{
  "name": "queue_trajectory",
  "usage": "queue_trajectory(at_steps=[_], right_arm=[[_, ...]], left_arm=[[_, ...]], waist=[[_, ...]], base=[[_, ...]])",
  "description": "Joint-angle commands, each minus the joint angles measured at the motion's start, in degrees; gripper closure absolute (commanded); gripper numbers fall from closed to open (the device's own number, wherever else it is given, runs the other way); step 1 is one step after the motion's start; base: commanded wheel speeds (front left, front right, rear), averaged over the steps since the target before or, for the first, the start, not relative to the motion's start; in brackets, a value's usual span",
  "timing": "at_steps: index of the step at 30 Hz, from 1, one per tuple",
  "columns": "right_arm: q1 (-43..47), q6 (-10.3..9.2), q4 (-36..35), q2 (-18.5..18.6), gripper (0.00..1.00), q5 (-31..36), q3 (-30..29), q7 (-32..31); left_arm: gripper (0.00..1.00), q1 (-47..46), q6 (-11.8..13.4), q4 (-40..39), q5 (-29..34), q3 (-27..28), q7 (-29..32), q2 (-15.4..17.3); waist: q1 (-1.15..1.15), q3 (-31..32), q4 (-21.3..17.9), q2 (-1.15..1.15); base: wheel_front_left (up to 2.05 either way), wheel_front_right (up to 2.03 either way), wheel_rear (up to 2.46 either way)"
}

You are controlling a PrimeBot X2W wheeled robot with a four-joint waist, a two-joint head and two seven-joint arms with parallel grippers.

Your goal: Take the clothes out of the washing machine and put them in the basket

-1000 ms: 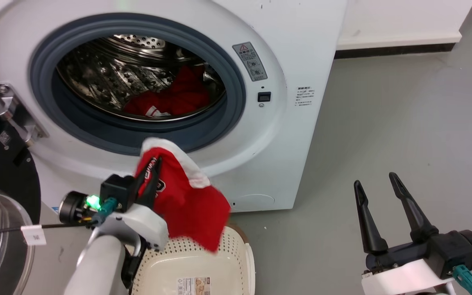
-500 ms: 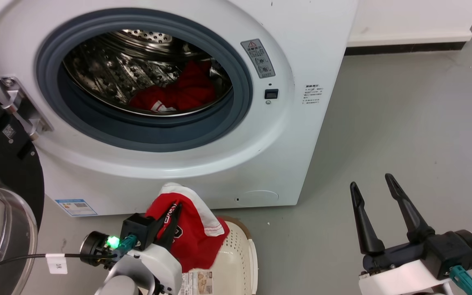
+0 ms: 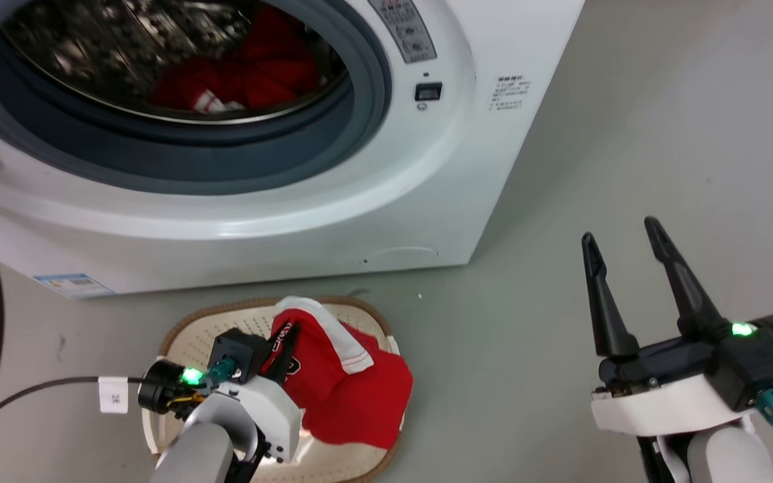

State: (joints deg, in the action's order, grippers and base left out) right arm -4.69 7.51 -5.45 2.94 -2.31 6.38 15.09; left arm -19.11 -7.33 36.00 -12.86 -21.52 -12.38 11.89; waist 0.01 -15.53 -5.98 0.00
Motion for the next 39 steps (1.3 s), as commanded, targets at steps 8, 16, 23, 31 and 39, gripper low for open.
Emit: queue_trajectory(at_steps=[8, 16, 23, 31, 39], right_arm=[[-5.34, -0.04, -1.30, -0.12, 0.00, -1.03, -1.22, 0.12], [-8.24, -0.04, -2.22, -0.13, 0.00, -1.64, -2.22, 0.12], [-10.66, -0.04, -3.34, -0.13, 0.00, -2.05, -3.05, 0.12], [-13.38, -0.04, -4.64, -0.12, 0.00, -2.48, -3.71, 0.12], [-15.04, -0.04, -5.23, -0.12, 0.00, -2.82, -4.36, 0.12]], left_arm=[[1.00, -9.69, -0.05, 11.40, 1.17, -4.45, -1.62, -0.47], [1.00, -16.50, -0.06, 21.04, 1.91, -8.20, -2.04, -0.29], [1.00, -22.53, -0.06, 30.14, 2.78, -10.08, -1.74, 0.35], [1.00, -27.70, 2.00, 35.88, 2.99, -10.58, -0.27, 1.45], [1.00, -30.79, 3.23, 37.33, 2.24, -10.54, 3.42, 2.24]], waist=[[-0.01, -11.85, -3.12, 0.00], [-0.01, -17.94, -4.09, 0.00], [-0.01, -23.83, -4.34, 0.00], [-0.01, -29.49, -4.27, 0.00], [-0.01, -33.72, -4.39, 0.00]], base=[[0.00, 0.00, 0.00], [0.00, 0.00, 0.00], [0.00, 0.00, 0.00], [0.00, 0.00, 0.00], [0.00, 0.00, 0.00]])
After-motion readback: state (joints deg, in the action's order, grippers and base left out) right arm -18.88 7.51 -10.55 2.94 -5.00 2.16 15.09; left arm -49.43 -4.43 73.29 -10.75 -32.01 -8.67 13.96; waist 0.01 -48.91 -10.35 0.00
